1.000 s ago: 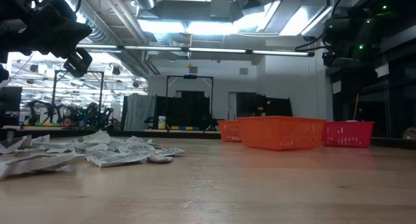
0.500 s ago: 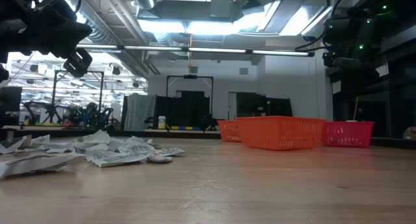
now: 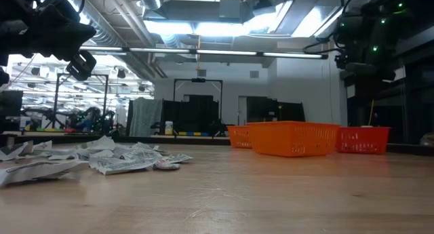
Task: Pick & Place First Aid Supplies
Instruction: Put the blue alcohol pad into the bottom orange bin
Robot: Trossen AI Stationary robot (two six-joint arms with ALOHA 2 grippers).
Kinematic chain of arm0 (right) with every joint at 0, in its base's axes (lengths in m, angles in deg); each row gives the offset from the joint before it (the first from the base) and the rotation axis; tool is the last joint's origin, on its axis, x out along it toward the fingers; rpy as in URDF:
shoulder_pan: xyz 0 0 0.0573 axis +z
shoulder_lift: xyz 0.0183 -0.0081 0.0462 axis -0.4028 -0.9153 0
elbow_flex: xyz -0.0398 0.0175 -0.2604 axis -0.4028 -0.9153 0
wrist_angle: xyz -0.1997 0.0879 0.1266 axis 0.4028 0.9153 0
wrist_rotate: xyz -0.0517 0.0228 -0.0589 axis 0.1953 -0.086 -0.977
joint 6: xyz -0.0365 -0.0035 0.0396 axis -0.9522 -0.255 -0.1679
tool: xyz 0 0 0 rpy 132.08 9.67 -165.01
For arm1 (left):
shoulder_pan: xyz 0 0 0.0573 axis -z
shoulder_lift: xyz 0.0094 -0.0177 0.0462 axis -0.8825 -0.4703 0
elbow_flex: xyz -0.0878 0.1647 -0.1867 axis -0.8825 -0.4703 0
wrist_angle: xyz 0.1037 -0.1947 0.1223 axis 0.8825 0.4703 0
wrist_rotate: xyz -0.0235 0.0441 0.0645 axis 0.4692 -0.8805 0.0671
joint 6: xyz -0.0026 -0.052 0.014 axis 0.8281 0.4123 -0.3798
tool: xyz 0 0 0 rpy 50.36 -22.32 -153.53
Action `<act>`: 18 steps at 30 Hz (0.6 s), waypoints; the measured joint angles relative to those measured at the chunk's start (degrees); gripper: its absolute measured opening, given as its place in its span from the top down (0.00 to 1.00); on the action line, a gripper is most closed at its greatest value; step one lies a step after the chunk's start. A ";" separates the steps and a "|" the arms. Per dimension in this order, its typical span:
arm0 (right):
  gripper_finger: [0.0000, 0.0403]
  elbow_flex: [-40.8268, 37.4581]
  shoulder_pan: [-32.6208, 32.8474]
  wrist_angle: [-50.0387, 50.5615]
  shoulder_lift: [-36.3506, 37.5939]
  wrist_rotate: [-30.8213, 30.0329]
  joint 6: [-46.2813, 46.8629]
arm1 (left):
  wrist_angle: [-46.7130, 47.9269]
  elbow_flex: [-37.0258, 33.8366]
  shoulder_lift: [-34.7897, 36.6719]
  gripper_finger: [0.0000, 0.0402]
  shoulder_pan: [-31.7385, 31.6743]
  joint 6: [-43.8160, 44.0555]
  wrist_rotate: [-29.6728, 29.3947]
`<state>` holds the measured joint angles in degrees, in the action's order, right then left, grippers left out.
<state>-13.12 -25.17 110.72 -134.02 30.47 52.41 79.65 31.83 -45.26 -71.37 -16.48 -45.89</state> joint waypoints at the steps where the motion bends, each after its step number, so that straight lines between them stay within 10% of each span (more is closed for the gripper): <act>1: 0.45 0.03 0.85 -0.01 0.00 -0.32 0.81 | -0.01 -0.01 0.00 0.96 -0.01 0.00 0.02; 18: 0.45 11.97 13.29 -5.30 -0.11 -10.38 3.14 | -0.01 -0.01 0.00 0.96 -0.01 0.00 0.00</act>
<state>-1.15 -11.87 105.42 -134.13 20.09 55.55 79.65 31.82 -45.26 -71.38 -16.48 -45.89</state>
